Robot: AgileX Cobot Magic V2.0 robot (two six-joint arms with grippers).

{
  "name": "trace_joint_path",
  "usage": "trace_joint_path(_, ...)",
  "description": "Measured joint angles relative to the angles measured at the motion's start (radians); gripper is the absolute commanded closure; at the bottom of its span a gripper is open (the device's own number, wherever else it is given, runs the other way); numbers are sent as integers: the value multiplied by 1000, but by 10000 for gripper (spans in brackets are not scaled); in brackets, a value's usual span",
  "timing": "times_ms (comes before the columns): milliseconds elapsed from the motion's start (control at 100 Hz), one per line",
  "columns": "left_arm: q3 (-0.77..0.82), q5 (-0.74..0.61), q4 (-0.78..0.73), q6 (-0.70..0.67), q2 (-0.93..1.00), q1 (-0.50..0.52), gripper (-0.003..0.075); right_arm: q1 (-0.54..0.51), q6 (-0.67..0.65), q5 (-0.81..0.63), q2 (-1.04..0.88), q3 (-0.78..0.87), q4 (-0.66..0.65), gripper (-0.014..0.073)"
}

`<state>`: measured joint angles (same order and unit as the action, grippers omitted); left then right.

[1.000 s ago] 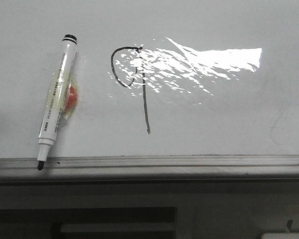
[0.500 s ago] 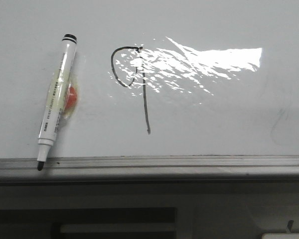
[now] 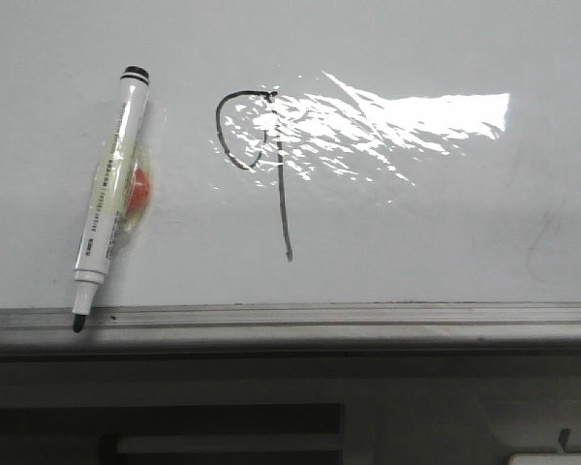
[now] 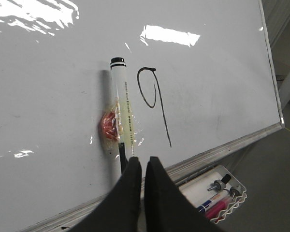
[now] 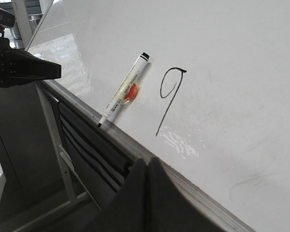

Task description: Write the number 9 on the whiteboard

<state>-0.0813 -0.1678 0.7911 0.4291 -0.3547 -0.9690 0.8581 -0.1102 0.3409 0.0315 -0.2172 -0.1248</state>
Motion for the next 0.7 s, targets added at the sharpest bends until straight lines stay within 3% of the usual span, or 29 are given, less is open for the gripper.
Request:
trace_joint_path(420, 60, -21, 4, 0, 65, 39, 741, 0, 0, 0, 0, 0, 0, 655)
trace_joint_path(560, 81, -28, -79, 0, 135, 147, 741, 0, 0, 0, 0, 0, 0, 655)
trace_joint_path(700, 81, -18, -219, -2, 217, 320, 741, 0, 0, 0, 0, 0, 0, 655)
